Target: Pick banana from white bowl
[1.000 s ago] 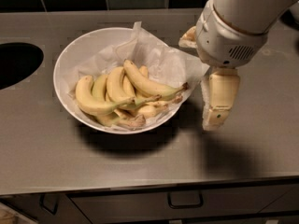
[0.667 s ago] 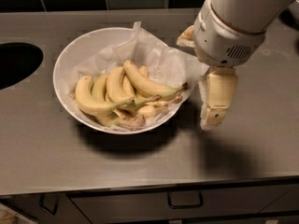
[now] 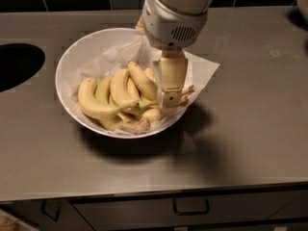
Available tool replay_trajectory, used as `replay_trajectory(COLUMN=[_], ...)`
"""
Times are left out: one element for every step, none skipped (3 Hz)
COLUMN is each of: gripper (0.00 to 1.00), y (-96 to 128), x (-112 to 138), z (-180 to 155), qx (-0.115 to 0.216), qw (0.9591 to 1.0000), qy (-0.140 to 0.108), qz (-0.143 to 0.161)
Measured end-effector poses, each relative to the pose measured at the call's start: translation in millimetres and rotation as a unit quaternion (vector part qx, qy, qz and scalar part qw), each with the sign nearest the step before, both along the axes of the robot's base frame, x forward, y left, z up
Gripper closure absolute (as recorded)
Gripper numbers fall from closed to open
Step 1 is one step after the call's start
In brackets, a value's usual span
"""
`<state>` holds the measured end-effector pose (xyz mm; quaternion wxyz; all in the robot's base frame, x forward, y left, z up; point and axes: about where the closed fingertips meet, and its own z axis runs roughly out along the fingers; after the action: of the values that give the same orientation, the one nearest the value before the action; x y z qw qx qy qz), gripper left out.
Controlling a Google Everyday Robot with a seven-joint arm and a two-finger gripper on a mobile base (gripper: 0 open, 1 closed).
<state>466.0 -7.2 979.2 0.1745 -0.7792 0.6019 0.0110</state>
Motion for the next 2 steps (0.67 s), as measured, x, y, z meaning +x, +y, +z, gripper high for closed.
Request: replay_trajectory(gripper=[0.0,0.0], y=[32.1,32.4], x=[16.7,16.6], z=[-12.0,-11.7], qx=[0.019,0.019], qw=[0.9997,0.9997], qy=[0.018,0.017], qz=[-0.002,-0.002])
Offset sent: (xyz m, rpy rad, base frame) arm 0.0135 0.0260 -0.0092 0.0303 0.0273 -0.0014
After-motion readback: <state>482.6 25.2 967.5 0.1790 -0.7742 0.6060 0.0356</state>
